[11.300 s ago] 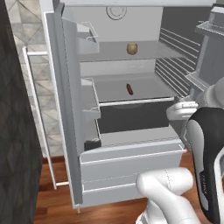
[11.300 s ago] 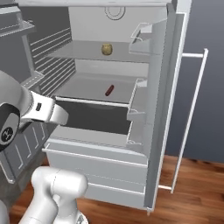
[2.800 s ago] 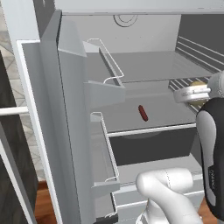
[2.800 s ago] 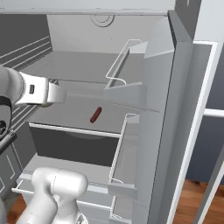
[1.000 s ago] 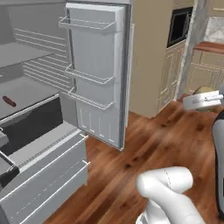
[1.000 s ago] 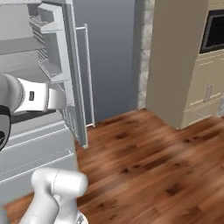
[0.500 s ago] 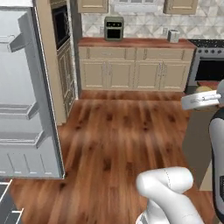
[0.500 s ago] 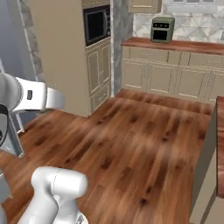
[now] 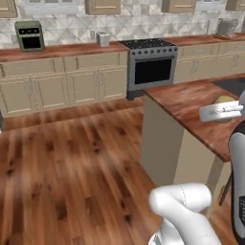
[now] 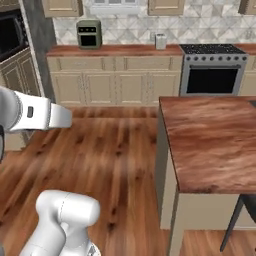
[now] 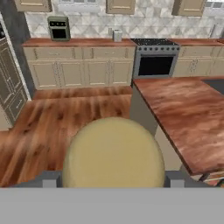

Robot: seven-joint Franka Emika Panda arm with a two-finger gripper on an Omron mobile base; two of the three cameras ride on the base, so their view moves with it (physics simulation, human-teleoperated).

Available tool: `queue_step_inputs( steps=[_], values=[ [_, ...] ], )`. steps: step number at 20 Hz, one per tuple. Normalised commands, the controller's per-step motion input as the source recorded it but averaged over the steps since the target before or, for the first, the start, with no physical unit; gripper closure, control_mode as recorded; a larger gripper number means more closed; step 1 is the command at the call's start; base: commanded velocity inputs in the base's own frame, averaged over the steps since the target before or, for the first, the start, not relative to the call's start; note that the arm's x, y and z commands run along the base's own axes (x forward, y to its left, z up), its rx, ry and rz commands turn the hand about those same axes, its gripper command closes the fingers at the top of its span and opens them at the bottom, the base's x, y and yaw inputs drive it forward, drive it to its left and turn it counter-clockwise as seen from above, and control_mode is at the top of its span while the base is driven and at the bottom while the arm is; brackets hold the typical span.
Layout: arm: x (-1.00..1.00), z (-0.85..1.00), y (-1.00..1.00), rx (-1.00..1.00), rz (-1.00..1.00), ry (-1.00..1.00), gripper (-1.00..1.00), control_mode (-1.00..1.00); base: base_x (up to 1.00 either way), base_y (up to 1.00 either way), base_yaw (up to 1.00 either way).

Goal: Retrieve the sausage and cheese from the fridge and place them on the cutting board on the counter.

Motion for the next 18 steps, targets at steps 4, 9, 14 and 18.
queue_step_inputs(
  steps=[4,9,14,18],
  values=[
    [0.00,0.00,0.00,0.00,0.00,0.00,1.00,1.00,1.00,0.46,-0.16],
    [0.00,0.00,0.00,0.00,0.00,0.00,1.00,1.00,1.00,0.42,-0.03],
    [0.00,0.00,0.00,0.00,0.00,0.00,1.00,1.00,1.00,0.00,-0.06],
    [0.00,0.00,0.00,0.00,0.00,0.00,1.00,1.00,1.00,0.00,-0.09]
  ],
)
